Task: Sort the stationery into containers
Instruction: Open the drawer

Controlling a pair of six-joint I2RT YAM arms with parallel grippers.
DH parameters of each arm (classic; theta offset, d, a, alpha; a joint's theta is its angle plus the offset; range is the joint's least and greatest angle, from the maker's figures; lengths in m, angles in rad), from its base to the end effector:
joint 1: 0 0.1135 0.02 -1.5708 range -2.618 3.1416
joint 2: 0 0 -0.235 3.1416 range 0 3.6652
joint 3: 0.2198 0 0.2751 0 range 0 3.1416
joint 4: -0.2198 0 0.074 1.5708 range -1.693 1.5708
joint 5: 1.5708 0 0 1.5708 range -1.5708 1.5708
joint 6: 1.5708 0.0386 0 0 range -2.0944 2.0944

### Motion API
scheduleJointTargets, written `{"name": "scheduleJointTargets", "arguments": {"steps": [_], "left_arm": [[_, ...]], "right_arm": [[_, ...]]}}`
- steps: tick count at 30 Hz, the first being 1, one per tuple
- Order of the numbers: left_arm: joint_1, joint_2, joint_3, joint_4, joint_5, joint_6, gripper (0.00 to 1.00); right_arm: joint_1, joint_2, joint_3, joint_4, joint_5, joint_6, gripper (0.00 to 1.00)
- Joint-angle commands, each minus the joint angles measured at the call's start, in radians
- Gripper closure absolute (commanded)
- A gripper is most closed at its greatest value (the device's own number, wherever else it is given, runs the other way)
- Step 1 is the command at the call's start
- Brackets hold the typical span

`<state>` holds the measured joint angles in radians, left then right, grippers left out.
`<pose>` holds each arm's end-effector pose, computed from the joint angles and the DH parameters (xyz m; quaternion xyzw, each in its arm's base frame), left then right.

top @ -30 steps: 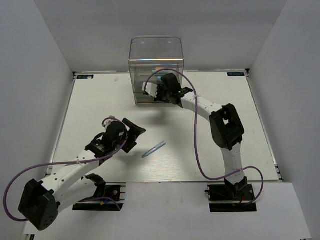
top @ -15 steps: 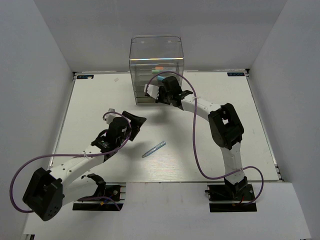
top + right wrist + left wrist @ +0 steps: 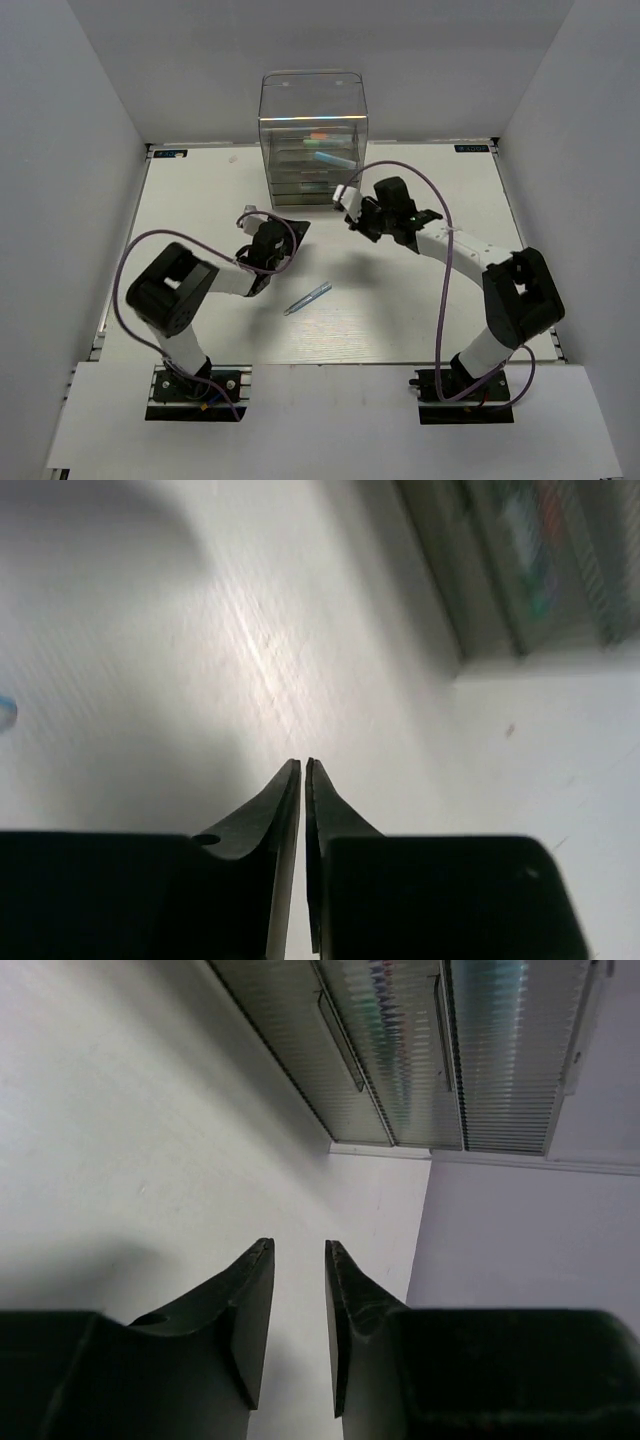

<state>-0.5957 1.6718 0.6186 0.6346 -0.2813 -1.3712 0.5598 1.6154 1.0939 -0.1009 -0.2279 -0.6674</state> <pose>0.2793 -0.1764 0.0985 -0.3846 0.7398 -0.3838 0.3968 0.3206 0.2112 0.2015 -0.5514 0.6928 0.0766 0.4584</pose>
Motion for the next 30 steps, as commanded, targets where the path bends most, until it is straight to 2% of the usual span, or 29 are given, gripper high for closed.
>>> {"name": "scheduleJointTargets", "arguments": {"steps": [1,3,7,12,17,30], "left_arm": [[0.005,0.119,0.075,0.286,-0.002,-0.006,0.63],[0.014,0.175,0.142,0.286,-0.002,-0.017,0.63],[0.023,0.293,0.272,0.249,0.022,-0.026,0.55],[0.042,0.361,0.333,0.209,0.011,-0.026,0.49],[0.062,0.399,0.389,0.134,0.011,-0.026,0.49],[0.089,0.465,0.443,0.134,-0.029,-0.026,0.54]], "right_arm": [[-0.050,-0.061,-0.118,0.029,-0.005,0.084,0.89],[-0.086,-0.095,-0.161,0.032,-0.011,0.106,0.89],[-0.126,-0.149,-0.219,0.061,-0.016,0.123,0.88],[-0.159,-0.176,-0.249,0.075,-0.022,0.132,0.86],[-0.190,-0.169,-0.246,0.081,-0.037,0.135,0.86],[-0.225,-0.111,-0.189,0.069,-0.057,0.118,0.86]]}}
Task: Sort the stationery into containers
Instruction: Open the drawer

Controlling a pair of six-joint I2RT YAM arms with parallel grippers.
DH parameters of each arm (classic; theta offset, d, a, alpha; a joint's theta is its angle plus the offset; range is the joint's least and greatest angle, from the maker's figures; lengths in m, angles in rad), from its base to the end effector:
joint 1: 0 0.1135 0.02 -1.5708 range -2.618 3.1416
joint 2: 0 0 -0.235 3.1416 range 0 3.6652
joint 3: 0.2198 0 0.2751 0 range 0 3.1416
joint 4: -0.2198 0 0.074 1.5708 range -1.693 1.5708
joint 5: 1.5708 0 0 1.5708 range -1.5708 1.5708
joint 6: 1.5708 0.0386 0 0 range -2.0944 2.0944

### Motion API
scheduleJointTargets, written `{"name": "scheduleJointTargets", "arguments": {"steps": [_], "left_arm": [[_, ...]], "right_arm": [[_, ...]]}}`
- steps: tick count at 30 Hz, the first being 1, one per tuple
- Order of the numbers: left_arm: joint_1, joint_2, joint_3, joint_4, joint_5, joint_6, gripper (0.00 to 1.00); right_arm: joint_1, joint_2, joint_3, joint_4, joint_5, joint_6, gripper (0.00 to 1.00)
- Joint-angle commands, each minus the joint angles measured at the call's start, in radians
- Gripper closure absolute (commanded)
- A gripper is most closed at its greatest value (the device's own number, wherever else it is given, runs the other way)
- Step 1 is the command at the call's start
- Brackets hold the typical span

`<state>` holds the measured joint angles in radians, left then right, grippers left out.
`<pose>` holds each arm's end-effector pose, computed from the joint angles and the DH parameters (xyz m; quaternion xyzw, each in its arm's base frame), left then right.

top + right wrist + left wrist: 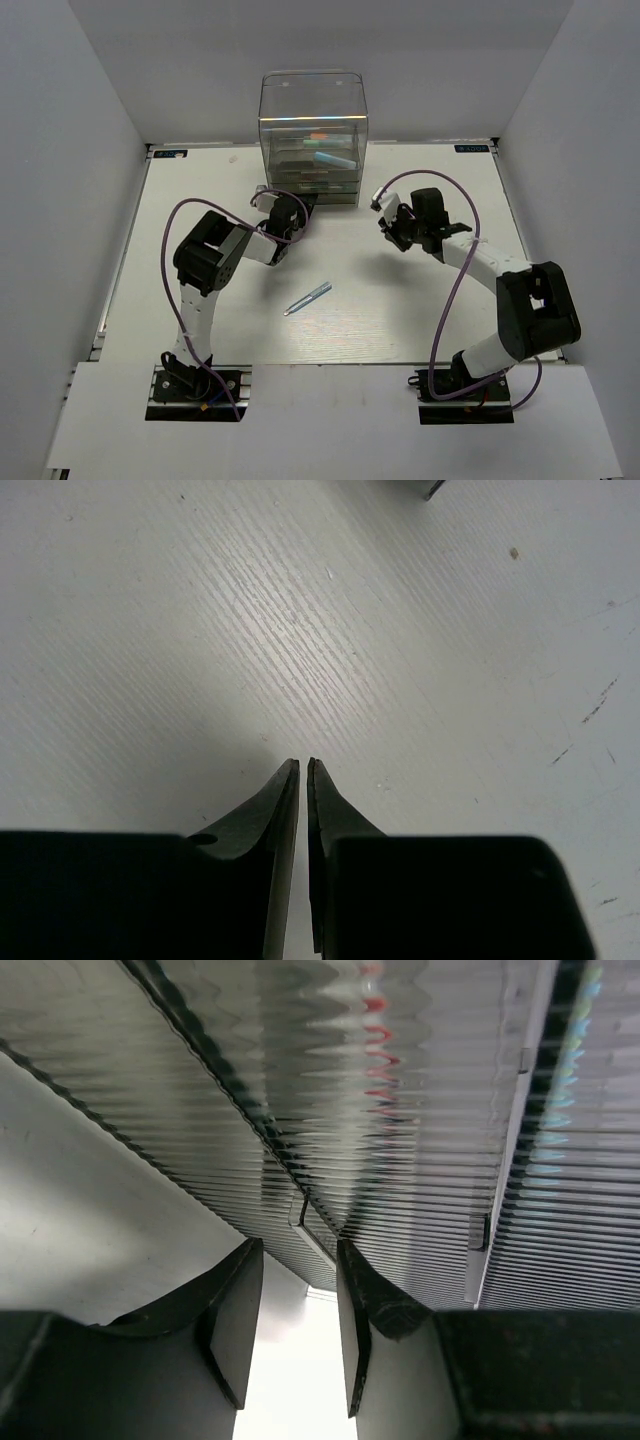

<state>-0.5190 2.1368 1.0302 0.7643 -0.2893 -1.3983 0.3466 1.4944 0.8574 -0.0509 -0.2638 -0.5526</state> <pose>0.3740 -0.2010 0.0614 -0.4194 0.6964 -0.3991 0.4241 0.3159 0.1248 0.1657 -0.4401 0.7828 0.0747 0.4335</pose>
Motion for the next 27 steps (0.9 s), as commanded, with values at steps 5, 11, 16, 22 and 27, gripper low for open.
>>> {"name": "scheduleJointTargets", "arguments": {"steps": [5,11,16,22,27], "left_arm": [[0.013,0.034,0.041,0.036,-0.021,0.001,0.57],[0.022,0.054,0.050,0.073,-0.021,0.001,0.67],[0.022,0.081,0.050,0.124,-0.021,0.001,0.88],[0.022,0.081,0.004,0.191,-0.011,-0.008,1.00],[0.002,0.058,-0.053,0.225,-0.002,-0.008,1.00]], "right_arm": [[-0.017,0.026,0.048,0.017,-0.028,0.000,0.86],[-0.017,0.047,0.066,0.016,-0.031,-0.004,0.86],[-0.018,0.064,0.086,0.010,-0.035,-0.009,0.86],[-0.018,0.072,0.095,0.008,-0.045,-0.009,0.86],[-0.020,0.076,0.101,0.006,-0.058,-0.004,0.86]]}}
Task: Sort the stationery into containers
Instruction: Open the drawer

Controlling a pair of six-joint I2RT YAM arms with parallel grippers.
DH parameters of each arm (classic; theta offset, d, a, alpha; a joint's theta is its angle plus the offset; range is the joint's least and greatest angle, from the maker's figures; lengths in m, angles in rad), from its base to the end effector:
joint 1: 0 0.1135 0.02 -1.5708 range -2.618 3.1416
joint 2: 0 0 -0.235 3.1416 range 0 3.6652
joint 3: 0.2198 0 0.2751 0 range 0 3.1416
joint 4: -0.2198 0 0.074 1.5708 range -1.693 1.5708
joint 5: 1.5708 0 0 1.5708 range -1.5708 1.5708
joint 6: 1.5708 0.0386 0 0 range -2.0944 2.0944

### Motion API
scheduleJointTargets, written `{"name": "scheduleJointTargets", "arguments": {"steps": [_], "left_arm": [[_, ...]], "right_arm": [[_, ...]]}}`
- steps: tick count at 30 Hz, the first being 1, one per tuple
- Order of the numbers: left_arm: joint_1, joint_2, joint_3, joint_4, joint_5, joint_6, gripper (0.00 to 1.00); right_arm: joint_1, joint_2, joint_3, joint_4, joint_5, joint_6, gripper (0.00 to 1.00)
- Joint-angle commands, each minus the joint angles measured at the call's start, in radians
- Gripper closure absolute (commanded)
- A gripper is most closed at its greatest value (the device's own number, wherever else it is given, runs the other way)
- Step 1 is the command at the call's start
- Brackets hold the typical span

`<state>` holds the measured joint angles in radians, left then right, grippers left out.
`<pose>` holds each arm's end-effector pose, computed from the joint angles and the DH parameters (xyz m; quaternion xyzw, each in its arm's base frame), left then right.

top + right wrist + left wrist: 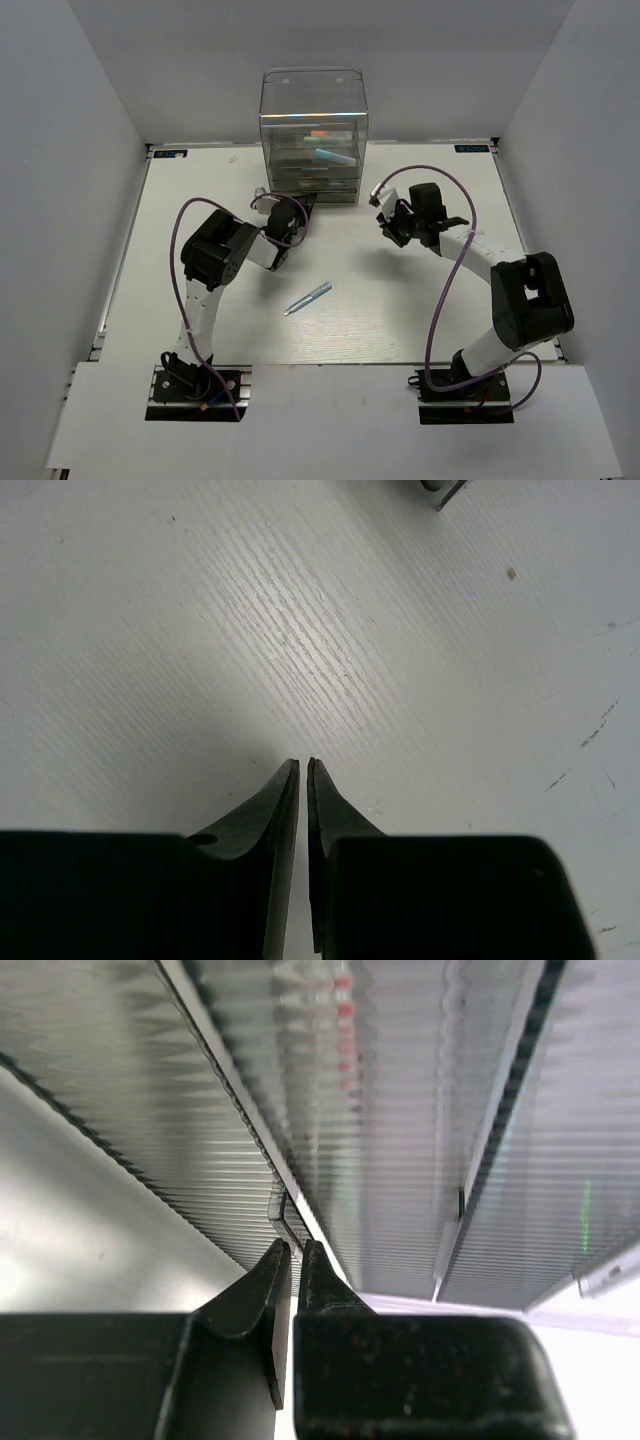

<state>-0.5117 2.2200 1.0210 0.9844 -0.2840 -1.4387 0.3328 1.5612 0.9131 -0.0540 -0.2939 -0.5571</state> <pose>0.3750 -0.1982 0.0487 -0.4241 0.6499 -0.4522 0.4396 0.3297 0.1258 0.1626 -0.4418 0.7835 0.0854 0.4285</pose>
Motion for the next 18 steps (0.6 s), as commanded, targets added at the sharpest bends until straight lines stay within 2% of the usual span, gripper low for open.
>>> {"name": "scheduleJointTargets", "arguments": {"steps": [1,11,12,14,16,17,18], "left_arm": [[-0.005,-0.037,-0.055,0.017,0.009,0.032,1.00],[-0.034,-0.160,-0.240,0.048,0.057,0.043,1.00],[-0.034,-0.169,-0.240,0.048,0.066,0.043,1.00],[-0.034,-0.169,-0.240,0.014,0.084,0.043,1.00],[-0.034,-0.169,-0.240,0.004,0.109,0.043,0.83],[-0.034,-0.178,-0.231,0.003,0.109,0.043,0.62],[-0.034,-0.178,-0.222,-0.015,0.120,0.043,0.55]], "right_arm": [[-0.005,0.008,0.047,0.003,-0.031,0.002,0.86],[0.000,0.010,0.081,-0.052,-0.076,-0.013,0.77],[0.000,0.010,0.089,-0.059,-0.085,-0.015,0.74],[0.003,0.013,0.104,-0.099,-0.129,-0.038,0.61],[0.005,0.017,0.125,-0.159,-0.215,-0.079,0.46],[0.006,0.014,0.135,-0.181,-0.238,-0.116,0.39],[0.006,0.014,0.142,-0.237,-0.266,-0.160,0.36]]}}
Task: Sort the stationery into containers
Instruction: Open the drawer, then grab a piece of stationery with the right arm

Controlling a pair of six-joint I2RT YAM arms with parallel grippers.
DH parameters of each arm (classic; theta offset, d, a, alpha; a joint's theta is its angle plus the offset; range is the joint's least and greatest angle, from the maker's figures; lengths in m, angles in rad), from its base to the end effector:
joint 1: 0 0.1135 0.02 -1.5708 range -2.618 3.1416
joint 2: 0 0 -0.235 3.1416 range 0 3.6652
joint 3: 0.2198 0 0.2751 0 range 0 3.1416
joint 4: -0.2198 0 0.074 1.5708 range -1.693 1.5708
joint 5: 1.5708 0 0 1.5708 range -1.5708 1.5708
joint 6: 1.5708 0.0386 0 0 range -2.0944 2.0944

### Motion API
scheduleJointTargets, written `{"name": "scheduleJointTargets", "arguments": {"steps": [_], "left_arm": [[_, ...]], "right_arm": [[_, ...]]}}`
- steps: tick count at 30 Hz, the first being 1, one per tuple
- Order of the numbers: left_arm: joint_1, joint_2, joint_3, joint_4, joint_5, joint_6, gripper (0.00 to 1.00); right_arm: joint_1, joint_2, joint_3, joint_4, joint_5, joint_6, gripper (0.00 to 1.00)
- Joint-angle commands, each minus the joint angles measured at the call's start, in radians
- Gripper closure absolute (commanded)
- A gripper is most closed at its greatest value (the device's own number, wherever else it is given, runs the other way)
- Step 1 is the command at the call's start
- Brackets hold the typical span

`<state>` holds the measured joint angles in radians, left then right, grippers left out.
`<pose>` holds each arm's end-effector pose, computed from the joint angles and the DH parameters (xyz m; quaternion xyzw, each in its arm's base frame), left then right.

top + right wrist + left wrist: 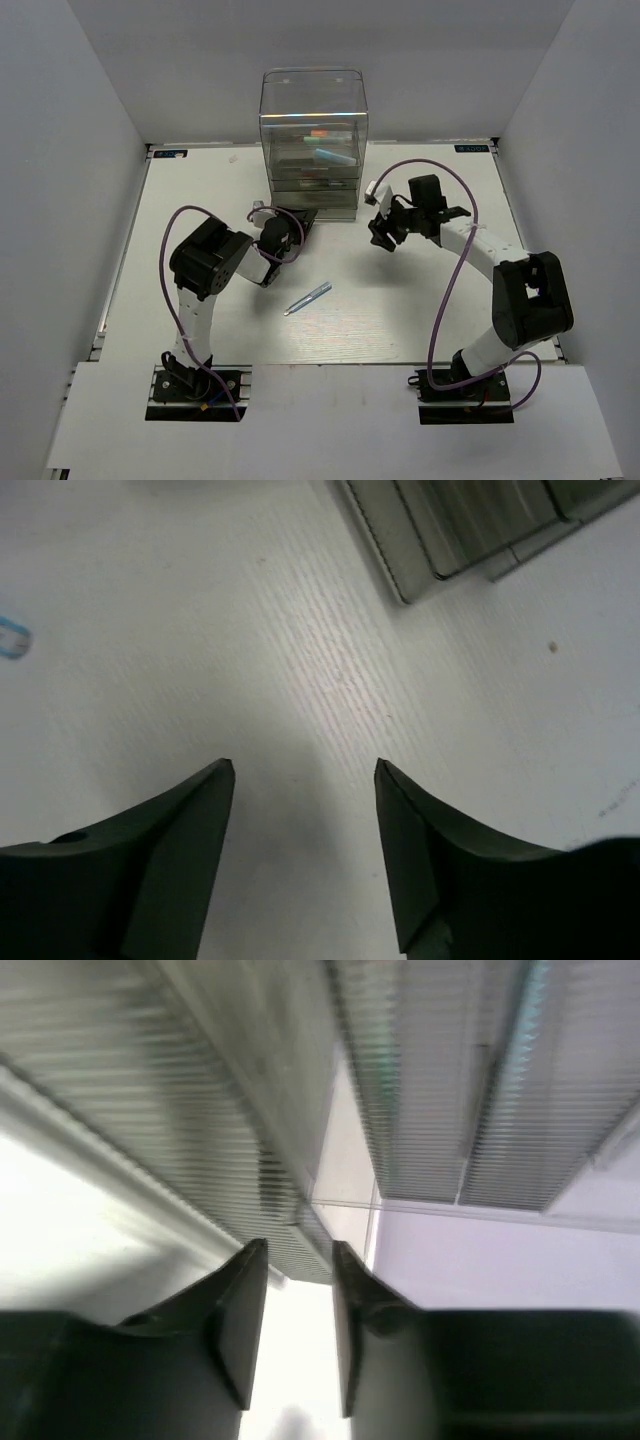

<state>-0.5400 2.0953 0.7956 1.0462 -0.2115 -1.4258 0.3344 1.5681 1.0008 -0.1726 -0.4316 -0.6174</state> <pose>0.3263 -0.1861 0.0463 -0.3954 0.6828 -0.4602 0.4070 0.3334 0.1329 0.1813 -0.4863 0.7548 0.1384 0.4179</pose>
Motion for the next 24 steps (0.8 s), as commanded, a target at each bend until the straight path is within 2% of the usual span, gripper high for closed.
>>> {"name": "scheduleJointTargets", "arguments": {"steps": [1,4,7,8,10,17,24], "left_arm": [[-0.006,-0.064,0.016,-0.101,0.047,0.039,0.50],[-0.006,-0.083,0.025,-0.123,0.067,0.051,0.36],[-0.006,-0.118,0.014,-0.143,0.096,0.071,0.29],[-0.006,-0.133,0.014,-0.182,0.096,0.096,0.24],[-0.006,-0.171,0.005,-0.225,0.124,0.139,0.23],[-0.006,-0.443,-0.133,-0.461,0.127,0.249,0.22],[-0.006,-0.796,-0.235,-0.885,0.107,0.346,0.21]], "right_arm": [[0.003,-0.003,0.056,-0.136,-0.203,-0.126,0.33],[0.011,-0.016,0.052,-0.209,-0.278,-0.251,0.30],[0.020,-0.011,0.076,-0.326,-0.358,-0.413,0.24],[0.023,-0.003,0.084,-0.381,-0.389,-0.494,0.19],[0.038,0.024,0.110,-0.460,-0.404,-0.640,0.10],[0.161,0.099,0.137,-0.439,-0.361,-0.680,0.11],[0.336,0.188,0.177,-0.421,-0.280,-0.690,0.19]]}}
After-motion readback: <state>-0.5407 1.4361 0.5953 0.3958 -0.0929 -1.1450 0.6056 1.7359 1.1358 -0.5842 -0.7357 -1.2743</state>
